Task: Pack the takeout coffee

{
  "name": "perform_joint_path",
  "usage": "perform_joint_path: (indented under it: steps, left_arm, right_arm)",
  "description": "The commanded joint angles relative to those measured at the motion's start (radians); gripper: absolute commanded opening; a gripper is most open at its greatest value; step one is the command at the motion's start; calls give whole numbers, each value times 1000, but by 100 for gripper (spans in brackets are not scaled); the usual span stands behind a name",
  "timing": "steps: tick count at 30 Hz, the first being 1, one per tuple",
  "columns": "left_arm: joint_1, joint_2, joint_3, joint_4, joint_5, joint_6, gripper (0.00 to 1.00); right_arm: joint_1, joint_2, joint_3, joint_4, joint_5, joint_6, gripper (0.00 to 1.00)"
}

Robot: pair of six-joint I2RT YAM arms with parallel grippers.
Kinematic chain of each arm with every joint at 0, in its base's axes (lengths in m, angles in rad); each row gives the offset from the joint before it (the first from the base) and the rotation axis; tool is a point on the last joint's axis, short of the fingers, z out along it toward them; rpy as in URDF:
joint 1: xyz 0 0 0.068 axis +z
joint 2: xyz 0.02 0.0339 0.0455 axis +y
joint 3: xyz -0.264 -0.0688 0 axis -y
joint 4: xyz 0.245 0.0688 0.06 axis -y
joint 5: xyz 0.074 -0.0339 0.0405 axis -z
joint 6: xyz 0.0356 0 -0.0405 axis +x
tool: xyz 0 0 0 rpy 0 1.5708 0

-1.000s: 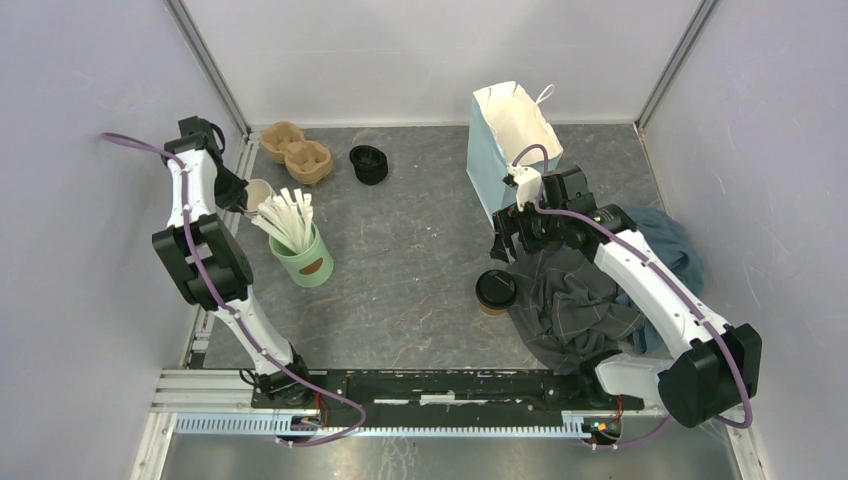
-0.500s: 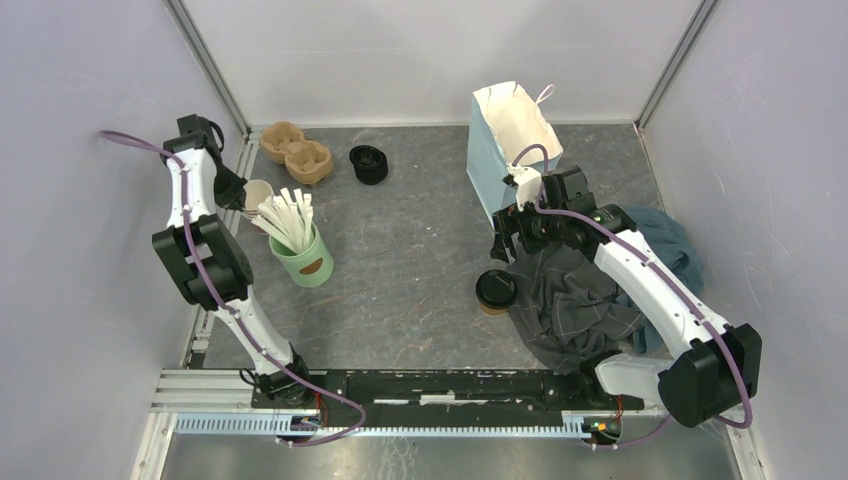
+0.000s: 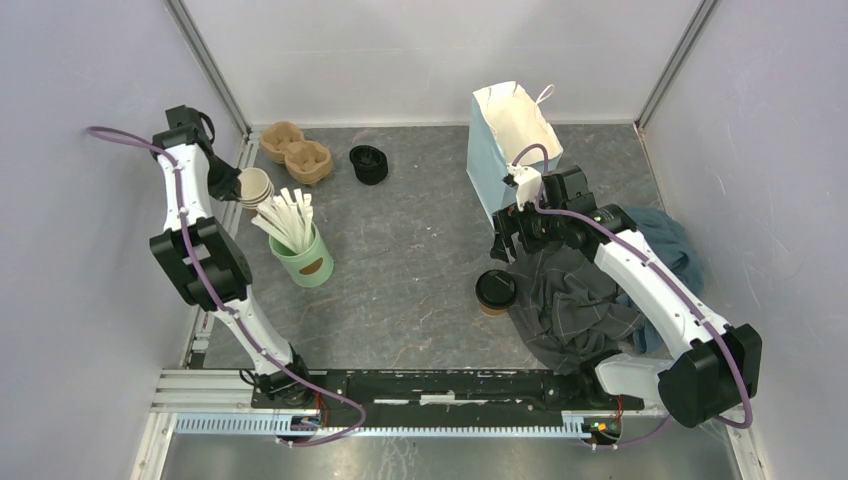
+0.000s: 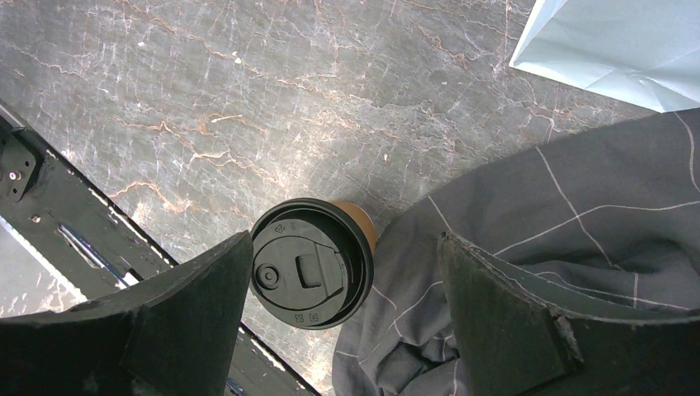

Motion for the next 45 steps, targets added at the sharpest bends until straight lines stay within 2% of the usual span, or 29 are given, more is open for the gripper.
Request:
perform_joint_path:
  steps: [1, 2, 3, 4, 5, 6, 7, 10, 13, 20, 23, 33, 35, 37, 41, 45]
  left_arm:
    - [-30, -12, 89, -70, -89, -39, 2]
    - [-76, -12, 113, -102, -206, -41, 2]
    - [-74, -34, 95, -74, -177, -43, 2]
    - [-34, -62, -7, -15, -23, -66, 2]
    - [3, -80, -61, 27, 71, -91, 2]
    - [10, -82, -64, 30, 66, -78, 2]
    - [-6, -74, -38, 7, 4, -62, 2]
    - [5, -63, -45, -10, 91, -71, 2]
    - [-8, -85, -36, 16, 24, -44, 2]
    - [-6, -103, -21, 17, 49, -39, 2]
    - [-5, -118, 31, 8, 34, -40, 2]
    - [-5, -105, 362, -137, 58, -60, 2]
    - [-5, -112, 419, -132, 90, -57, 2]
    - [-7, -129, 427, -92, 193, -60, 2]
    - [-87, -156, 395, -43, 287, -59, 2]
    - [-292, -187, 311, -38, 221, -27, 2]
  right_arm:
    - [2, -27, 38, 19, -3, -16, 89]
    - [3, -26, 39, 19, -4, -16, 89]
    - [3, -26, 41, 19, -6, -16, 89]
    - [4, -25, 44, 19, -6, -17, 89]
    - [3, -25, 44, 20, -5, -17, 89]
    - [3, -25, 42, 23, -8, -17, 89]
    - [3, -24, 42, 24, -11, -17, 89]
    - [3, -25, 45, 20, -11, -16, 89]
    - [4, -29, 38, 25, -13, -14, 89]
    - [3, -28, 41, 22, -16, -14, 89]
    - [4, -29, 39, 25, -19, -12, 89]
    - [3, -30, 47, 22, -21, -7, 89]
    - [4, -34, 43, 21, -21, -6, 89]
    - [3, -35, 46, 22, -24, -3, 89]
    - [3, -33, 66, 18, -19, 6, 89]
    - [2, -35, 83, 10, -6, 19, 89]
